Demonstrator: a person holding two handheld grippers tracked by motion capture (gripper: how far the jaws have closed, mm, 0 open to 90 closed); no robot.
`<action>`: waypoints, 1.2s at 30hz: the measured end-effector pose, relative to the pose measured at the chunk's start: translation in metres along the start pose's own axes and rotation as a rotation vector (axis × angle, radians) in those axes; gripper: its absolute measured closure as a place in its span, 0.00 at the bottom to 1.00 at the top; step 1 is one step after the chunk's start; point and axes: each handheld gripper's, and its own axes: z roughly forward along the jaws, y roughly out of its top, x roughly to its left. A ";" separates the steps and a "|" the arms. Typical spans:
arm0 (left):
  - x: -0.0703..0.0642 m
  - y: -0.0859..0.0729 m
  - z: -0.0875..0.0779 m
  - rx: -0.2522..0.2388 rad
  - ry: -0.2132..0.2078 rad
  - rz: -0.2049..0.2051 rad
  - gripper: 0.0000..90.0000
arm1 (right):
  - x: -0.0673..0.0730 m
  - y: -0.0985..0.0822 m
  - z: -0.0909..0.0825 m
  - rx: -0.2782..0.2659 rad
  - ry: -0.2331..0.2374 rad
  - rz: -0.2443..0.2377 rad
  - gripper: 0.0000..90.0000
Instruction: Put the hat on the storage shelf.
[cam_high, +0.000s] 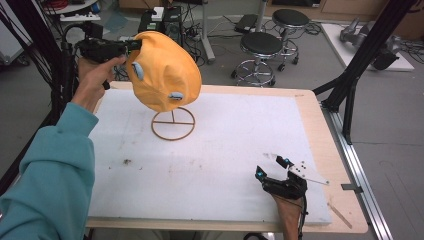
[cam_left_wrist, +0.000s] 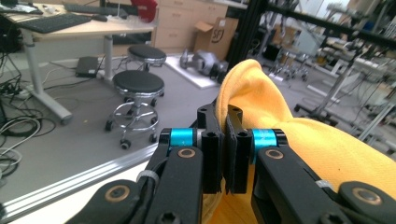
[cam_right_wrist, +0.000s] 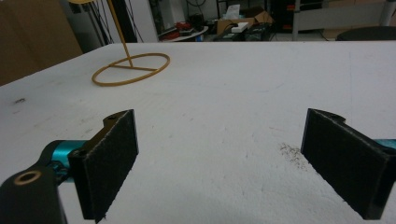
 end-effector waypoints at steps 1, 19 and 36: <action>0.000 0.001 0.001 0.005 0.001 0.005 0.96 | 0.000 0.000 0.000 0.000 0.000 -0.001 0.11; 0.012 0.004 0.015 0.036 0.016 -0.015 0.96 | 0.000 0.000 0.000 -0.002 -0.002 -0.004 0.11; 0.014 0.000 0.016 0.052 0.025 -0.010 0.96 | 0.000 0.000 0.000 0.000 -0.001 -0.006 0.11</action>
